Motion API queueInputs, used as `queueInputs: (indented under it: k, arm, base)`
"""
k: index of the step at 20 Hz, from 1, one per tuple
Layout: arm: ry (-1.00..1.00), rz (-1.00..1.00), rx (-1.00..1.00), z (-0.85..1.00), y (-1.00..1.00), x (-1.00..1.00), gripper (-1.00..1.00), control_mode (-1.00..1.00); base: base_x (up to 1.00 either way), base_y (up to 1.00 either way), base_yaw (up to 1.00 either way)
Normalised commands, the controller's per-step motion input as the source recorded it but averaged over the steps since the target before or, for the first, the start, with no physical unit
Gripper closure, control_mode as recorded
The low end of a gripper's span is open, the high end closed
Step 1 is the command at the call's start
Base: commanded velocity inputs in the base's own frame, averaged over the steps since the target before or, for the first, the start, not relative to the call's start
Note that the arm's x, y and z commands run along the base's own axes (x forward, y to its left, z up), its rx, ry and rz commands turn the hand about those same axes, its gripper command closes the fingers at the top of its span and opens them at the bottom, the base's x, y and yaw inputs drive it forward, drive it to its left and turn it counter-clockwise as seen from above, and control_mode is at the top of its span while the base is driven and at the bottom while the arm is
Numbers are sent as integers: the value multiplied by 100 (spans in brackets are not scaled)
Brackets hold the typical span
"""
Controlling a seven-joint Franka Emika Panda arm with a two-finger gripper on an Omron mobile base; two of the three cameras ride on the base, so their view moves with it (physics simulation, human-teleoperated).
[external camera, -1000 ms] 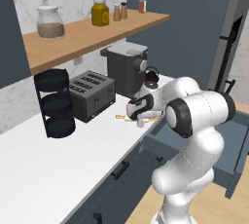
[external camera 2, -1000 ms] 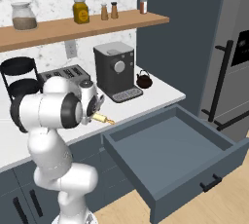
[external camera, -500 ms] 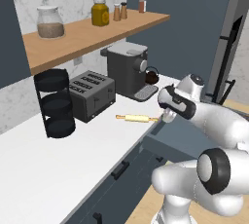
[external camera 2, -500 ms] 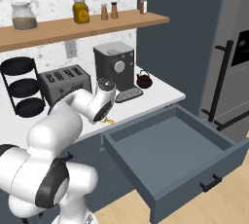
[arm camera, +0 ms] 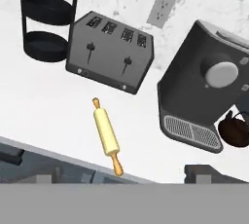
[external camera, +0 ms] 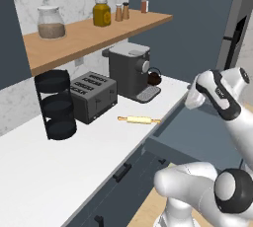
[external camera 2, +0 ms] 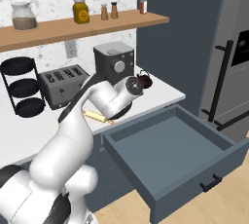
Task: Pick the rolling pin from the drawer and place it on the counter.
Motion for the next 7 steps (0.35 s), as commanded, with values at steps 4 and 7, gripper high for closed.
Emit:
queueInputs:
  k: [4,7]
  arm:
    - [-19,-2,26,75,-44,-4,-100,-100]
    - [-2,0,-3,0,1,0,-100,-100]
  base:
    - [0,0,0]
    - [0,0,0]
